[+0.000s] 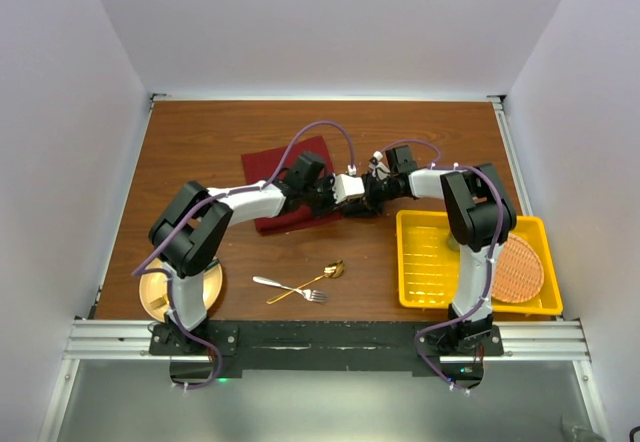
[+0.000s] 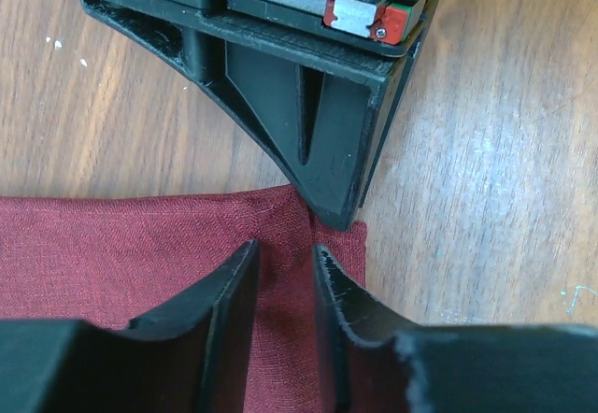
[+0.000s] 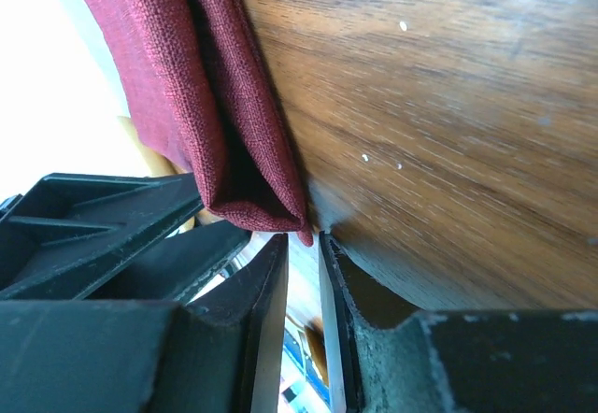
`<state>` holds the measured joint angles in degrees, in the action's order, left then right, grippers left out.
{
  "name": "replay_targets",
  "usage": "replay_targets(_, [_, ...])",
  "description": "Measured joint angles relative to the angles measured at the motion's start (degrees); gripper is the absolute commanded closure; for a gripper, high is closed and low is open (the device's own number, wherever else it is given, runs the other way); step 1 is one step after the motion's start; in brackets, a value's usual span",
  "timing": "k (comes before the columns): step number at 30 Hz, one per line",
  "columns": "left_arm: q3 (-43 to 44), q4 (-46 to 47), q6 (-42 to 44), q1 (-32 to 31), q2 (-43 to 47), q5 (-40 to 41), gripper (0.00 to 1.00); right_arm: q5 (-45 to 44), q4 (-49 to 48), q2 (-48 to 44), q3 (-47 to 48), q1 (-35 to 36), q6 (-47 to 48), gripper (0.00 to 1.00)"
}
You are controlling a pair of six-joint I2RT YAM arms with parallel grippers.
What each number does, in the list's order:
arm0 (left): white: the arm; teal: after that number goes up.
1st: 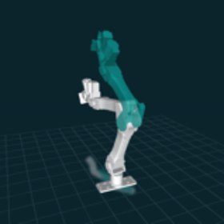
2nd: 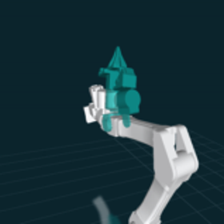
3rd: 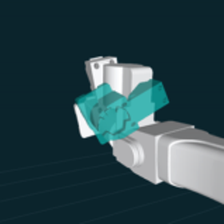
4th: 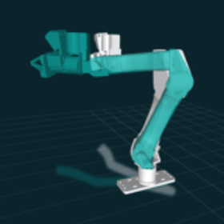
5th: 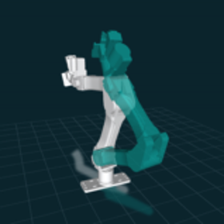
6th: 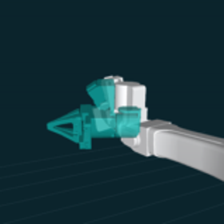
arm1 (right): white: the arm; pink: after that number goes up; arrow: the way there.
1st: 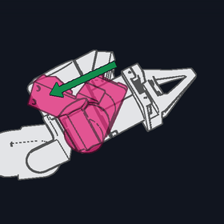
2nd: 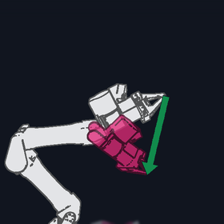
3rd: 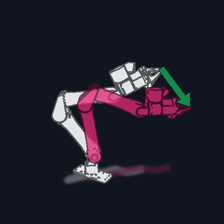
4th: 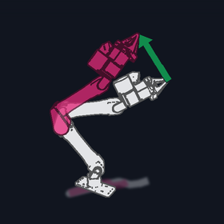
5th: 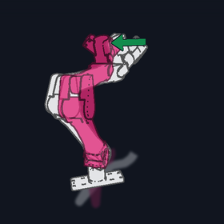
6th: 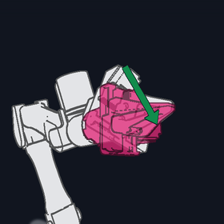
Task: Fold the napkin into a case and place the utensils inside
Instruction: Smooth out the lower triangle-folded napkin at the center of the board.
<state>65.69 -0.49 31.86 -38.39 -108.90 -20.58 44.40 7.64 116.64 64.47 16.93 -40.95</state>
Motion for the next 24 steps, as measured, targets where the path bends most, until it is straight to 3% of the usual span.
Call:
replay_targets(10, [0.0,0.1,-1.0,0.2,-2.5,0.2,0.76,-0.1,0.0,0.2,0.0,0.0,-0.2,0.76])
replay_targets(18, [0.1,0.1,-1.9,1.4,-2.5,-0.7,1.0,-0.2,0.2,0.3,0.1,0.4,0.0,0.73])
replay_targets(24, [0.2,0.0,-3.9,3.1,-2.5,-2.6,1.0,-0.9,0.9,0.3,0.8,1.3,0.0,0.73])
